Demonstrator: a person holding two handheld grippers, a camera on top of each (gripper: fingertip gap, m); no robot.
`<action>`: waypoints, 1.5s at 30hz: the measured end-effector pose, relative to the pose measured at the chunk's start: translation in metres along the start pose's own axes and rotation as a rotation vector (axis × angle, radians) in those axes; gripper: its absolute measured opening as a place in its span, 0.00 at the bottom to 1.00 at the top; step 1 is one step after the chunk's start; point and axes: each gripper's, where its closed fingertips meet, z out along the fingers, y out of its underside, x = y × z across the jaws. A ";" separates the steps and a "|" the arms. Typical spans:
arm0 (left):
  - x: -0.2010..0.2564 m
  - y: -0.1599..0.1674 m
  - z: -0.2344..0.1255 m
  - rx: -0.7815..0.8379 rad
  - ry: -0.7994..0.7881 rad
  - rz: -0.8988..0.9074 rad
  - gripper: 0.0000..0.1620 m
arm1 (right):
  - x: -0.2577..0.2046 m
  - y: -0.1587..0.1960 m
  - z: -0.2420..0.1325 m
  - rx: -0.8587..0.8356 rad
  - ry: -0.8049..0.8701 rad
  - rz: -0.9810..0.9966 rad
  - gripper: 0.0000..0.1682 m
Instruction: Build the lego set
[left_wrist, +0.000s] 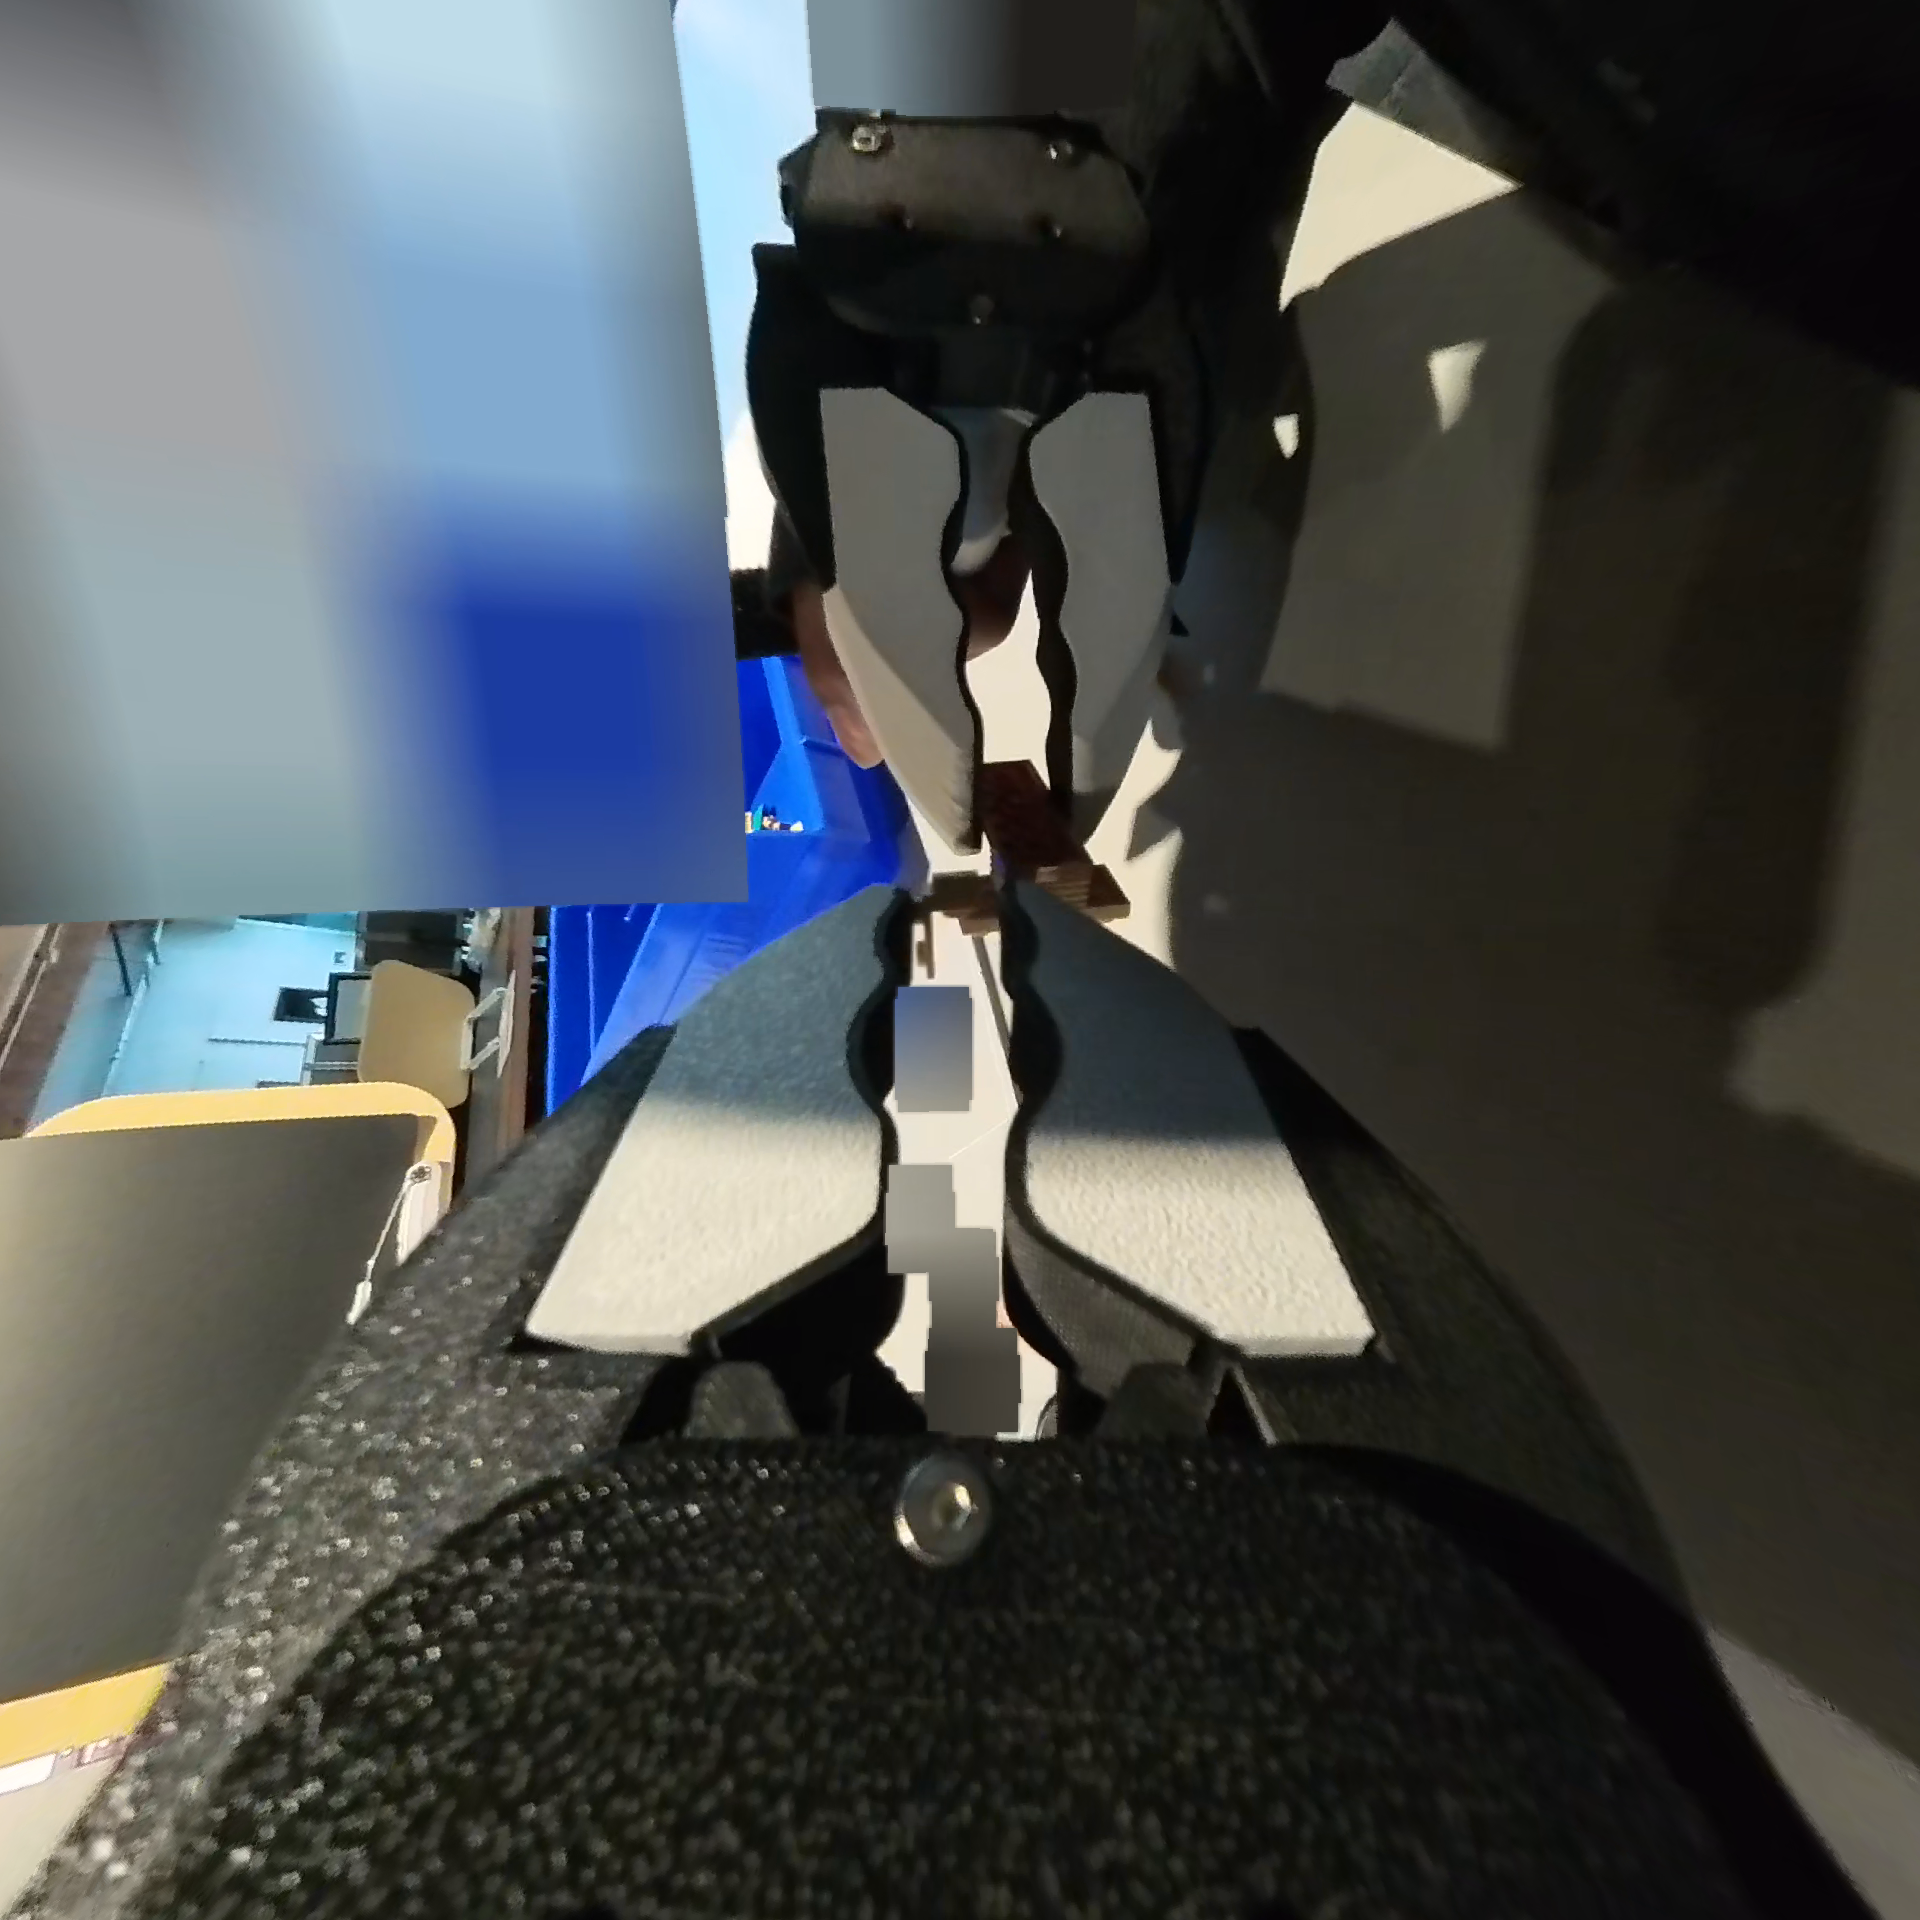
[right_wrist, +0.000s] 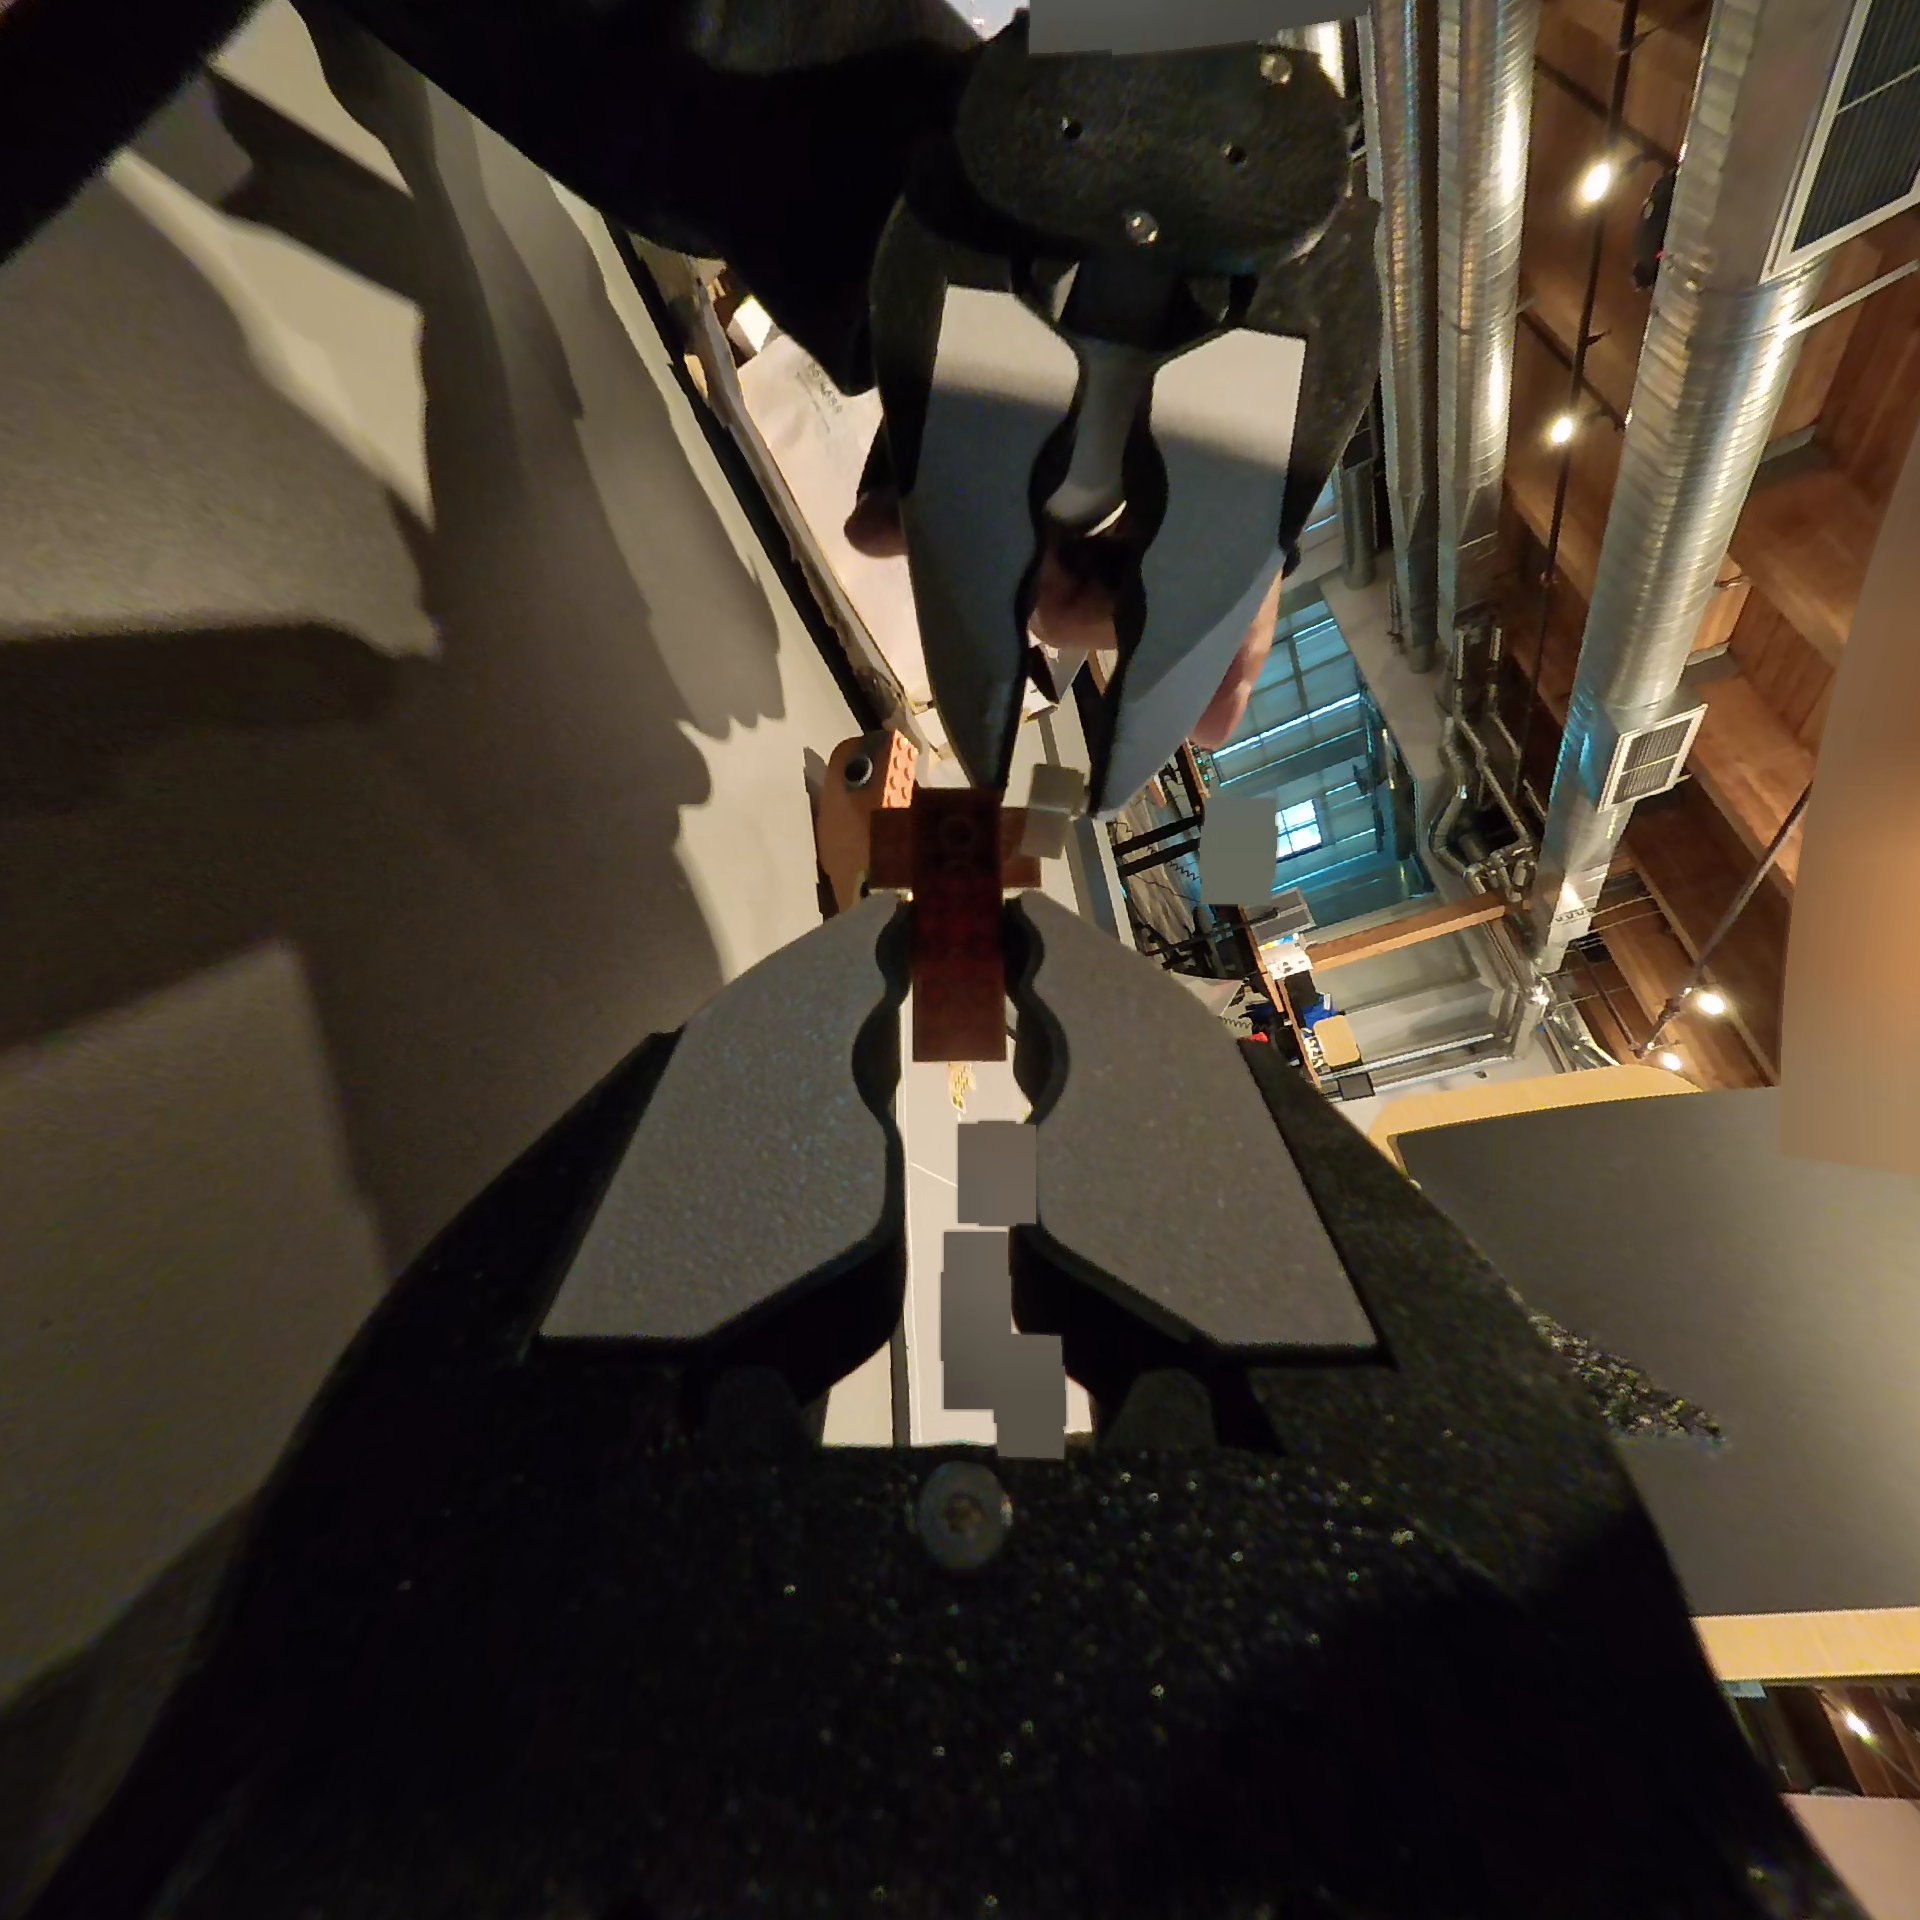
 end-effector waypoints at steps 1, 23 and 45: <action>0.000 0.000 0.000 -0.003 0.003 -0.002 0.10 | 0.000 0.000 0.000 0.000 0.000 -0.001 0.10; 0.003 0.000 0.001 -0.061 0.055 0.052 0.08 | -0.002 0.002 0.001 -0.008 -0.002 -0.033 0.10; 0.001 0.002 -0.001 -0.096 0.024 0.118 0.08 | -0.001 0.001 0.001 -0.007 0.006 -0.026 0.10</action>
